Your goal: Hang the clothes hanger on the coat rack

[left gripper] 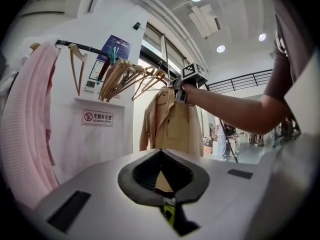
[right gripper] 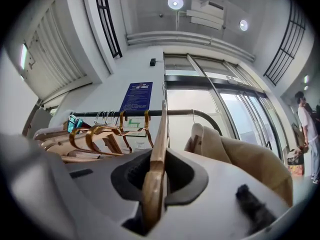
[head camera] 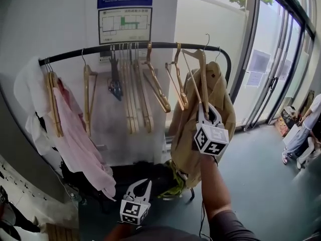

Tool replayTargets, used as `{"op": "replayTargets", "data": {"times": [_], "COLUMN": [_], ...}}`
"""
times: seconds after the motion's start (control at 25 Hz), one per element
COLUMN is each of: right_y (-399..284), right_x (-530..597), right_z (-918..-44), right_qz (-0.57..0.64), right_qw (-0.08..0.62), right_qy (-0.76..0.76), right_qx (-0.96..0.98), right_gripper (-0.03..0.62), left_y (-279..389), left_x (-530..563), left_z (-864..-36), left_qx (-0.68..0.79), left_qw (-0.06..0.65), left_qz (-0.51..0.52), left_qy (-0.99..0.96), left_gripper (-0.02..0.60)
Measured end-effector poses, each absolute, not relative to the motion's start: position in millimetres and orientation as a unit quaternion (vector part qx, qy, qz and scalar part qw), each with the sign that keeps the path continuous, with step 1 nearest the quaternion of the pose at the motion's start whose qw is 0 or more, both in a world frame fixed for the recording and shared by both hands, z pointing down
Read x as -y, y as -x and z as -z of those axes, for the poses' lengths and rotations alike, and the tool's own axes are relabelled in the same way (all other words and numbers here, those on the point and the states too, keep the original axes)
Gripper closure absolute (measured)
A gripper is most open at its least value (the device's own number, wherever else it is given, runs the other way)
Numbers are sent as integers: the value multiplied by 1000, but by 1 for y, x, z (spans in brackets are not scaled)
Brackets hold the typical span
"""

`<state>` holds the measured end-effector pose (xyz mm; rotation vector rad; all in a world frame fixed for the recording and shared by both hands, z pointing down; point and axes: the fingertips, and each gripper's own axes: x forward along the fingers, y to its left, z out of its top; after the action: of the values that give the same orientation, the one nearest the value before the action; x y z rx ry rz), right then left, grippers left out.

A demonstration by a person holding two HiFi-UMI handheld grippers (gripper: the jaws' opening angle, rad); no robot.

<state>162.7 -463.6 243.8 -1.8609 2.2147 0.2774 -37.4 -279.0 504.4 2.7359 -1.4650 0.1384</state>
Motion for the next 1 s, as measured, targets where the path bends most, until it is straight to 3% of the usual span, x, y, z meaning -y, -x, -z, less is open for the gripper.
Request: {"op": "replayTargets", "data": {"times": [0.24, 1.0], "right_y": [-157, -154], "right_x": [498, 519], "right_z": [-257, -297], "right_qz": [-63, -27], "right_qw": [87, 40], "right_qy": [635, 634], "right_qx": [-765, -772], "right_gripper": [545, 545], "left_y": [65, 67], "left_x": [275, 274], "left_z": [-500, -503], "left_qx": [506, 511], "left_qw": [16, 27], "left_qz": [-40, -30], "left_qy": [-861, -859], "left_gripper": [572, 572]}}
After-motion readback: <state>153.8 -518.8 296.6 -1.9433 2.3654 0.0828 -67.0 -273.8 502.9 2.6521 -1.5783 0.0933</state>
